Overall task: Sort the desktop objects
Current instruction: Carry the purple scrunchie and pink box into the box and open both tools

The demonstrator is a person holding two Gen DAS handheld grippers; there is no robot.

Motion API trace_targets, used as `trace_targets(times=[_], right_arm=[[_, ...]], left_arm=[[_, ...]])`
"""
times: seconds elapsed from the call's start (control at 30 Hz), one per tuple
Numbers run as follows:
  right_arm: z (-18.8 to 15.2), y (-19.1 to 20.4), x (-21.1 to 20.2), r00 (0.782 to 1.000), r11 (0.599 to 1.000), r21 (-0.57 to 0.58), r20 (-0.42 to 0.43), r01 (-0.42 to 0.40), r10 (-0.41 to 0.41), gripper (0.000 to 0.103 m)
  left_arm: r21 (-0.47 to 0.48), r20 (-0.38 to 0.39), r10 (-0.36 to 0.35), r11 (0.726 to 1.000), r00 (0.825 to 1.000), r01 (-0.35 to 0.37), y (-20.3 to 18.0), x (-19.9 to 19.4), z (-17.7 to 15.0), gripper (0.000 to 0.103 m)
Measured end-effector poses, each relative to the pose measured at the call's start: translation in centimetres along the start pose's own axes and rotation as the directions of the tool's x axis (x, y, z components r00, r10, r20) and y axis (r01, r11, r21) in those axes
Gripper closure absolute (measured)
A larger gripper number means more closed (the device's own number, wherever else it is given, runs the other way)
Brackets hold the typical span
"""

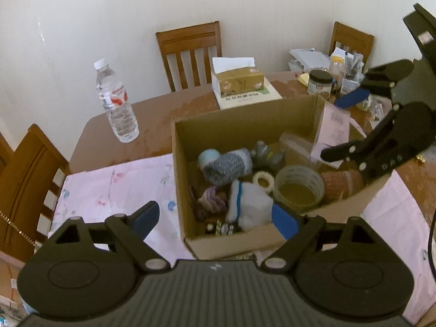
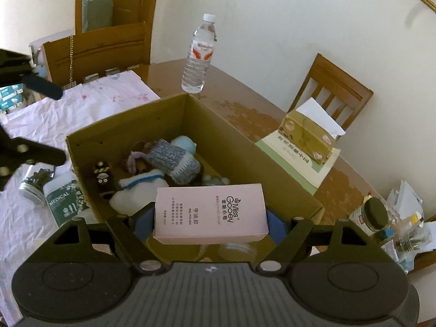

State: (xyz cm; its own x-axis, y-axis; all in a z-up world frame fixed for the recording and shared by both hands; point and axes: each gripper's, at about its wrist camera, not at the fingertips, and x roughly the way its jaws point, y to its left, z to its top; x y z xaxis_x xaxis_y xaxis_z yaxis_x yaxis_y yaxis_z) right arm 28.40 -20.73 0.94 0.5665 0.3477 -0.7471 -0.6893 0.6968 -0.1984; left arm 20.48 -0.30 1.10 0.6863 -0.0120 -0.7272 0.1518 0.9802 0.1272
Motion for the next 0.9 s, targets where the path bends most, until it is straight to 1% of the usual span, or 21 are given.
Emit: trace_targets(times=[0.03, 0.07, 0.2, 0.37, 0.57, 0.7, 0.9], right_arm=[[0.0, 0.0, 0.0, 1.000, 1.000, 0.005, -0.001, 0.002, -0.002, 0.009], [-0.1, 0.0, -0.2, 1.000, 1.000, 0.008, 0.001, 0.001, -0.001, 0.008], [-0.3, 0.6, -1.1, 1.000, 1.000, -0.007, 0.019, -0.008, 0.008, 0.008], [-0.4, 1.9, -2.5, 0.998, 0.999, -0.019, 0.045, -0.045, 0.046, 0.008], [-1.2, 4.2, -4.1, 0.992, 0.993, -0.053, 0.060, -0.108, 0.111, 0.007], [-1.7, 5.5, -4.8, 0.990, 0.990, -0.067, 0.057, -0.122, 0.126, 0.006], [-2.4, 6.9, -5.5, 0.986, 0.987, -0.050, 0.056, -0.152, 0.154, 0.005]], left_arm=[[0.001, -0.001, 0.003, 1.000, 1.000, -0.003, 0.0, -0.2, -0.3, 0.013], [0.002, -0.003, 0.007, 1.000, 1.000, -0.007, 0.0, -0.3, -0.6, 0.013], [-0.011, -0.021, 0.015, 1.000, 1.000, -0.015, 0.2, -0.8, -1.7, 0.013], [-0.015, -0.040, 0.033, 0.999, 0.999, -0.034, 0.4, -1.3, -3.1, 0.013], [0.019, -0.054, 0.028, 0.999, 0.998, -0.027, 0.5, -2.0, -5.2, 0.013], [0.032, -0.077, 0.023, 0.999, 0.997, -0.020, 0.8, -2.3, -6.6, 0.010], [0.060, -0.101, 0.002, 0.998, 0.995, 0.004, 1.6, -2.2, -8.3, 0.010]])
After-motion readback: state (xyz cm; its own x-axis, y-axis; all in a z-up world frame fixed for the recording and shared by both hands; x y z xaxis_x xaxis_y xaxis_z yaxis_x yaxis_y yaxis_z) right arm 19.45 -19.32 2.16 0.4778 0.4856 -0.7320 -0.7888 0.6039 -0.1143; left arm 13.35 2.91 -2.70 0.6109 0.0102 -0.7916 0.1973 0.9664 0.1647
